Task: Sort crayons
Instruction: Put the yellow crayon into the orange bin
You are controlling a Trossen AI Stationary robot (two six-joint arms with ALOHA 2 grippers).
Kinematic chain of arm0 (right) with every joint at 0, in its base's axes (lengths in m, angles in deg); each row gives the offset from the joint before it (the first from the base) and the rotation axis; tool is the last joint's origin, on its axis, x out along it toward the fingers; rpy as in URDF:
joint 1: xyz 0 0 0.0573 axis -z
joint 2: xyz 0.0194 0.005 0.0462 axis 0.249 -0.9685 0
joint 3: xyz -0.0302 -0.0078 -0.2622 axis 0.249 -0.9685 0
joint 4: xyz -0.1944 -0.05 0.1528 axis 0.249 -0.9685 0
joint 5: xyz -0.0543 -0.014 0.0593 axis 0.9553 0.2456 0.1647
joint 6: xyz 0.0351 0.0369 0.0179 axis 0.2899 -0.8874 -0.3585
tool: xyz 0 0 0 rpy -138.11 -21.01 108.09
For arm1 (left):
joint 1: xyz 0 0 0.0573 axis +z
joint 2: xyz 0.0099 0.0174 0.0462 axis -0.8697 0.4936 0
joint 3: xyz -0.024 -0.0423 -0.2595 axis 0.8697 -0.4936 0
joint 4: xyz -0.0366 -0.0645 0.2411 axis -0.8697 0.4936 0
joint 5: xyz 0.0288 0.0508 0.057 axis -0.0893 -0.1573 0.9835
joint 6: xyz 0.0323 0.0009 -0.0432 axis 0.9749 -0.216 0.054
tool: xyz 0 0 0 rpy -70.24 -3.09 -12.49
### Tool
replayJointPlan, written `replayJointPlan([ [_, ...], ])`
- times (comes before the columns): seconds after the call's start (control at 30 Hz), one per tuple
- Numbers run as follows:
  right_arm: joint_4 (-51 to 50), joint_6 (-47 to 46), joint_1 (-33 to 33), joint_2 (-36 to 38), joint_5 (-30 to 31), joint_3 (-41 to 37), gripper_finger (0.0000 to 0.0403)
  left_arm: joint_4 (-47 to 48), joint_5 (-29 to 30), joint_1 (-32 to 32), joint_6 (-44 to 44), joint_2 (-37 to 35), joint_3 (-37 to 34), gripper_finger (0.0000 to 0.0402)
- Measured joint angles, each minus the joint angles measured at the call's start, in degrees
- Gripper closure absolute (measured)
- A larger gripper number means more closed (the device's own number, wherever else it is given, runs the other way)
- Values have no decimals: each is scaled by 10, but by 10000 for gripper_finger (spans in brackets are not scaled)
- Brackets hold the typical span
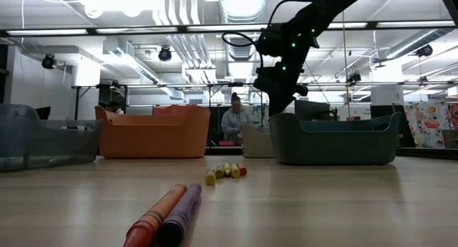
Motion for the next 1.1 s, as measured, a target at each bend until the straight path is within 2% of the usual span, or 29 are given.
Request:
replayJointPlan([
  [0.23, -1, -2, 0, 3, -22, 0, 345, 13, 0, 0, -4, 0, 0, 260],
  [0.43, -49, -57, 0, 13, -25, 18, 345, 23, 0, 0, -24, 0, 0, 260],
  [0.5, -68, -69, -1, 25, -36, 27, 345, 52, -1, 0, -54, 0, 0, 260],
  [0.6, -74, -87, -3, 53, -91, 36, 345, 136, -14, 0, -141, 0, 0, 260],
  [0.7, -74, -124, -9, 92, -144, 36, 345, 252, -78, 8, -286, 2, 0, 260],
  [0.87, -83, -179, -45, 160, -162, 37, 345, 394, -216, 28, -500, 35, 0, 260],
  [1.1, -91, -257, -147, 225, -155, 37, 345, 415, -416, 44, -625, 142, 0, 260],
])
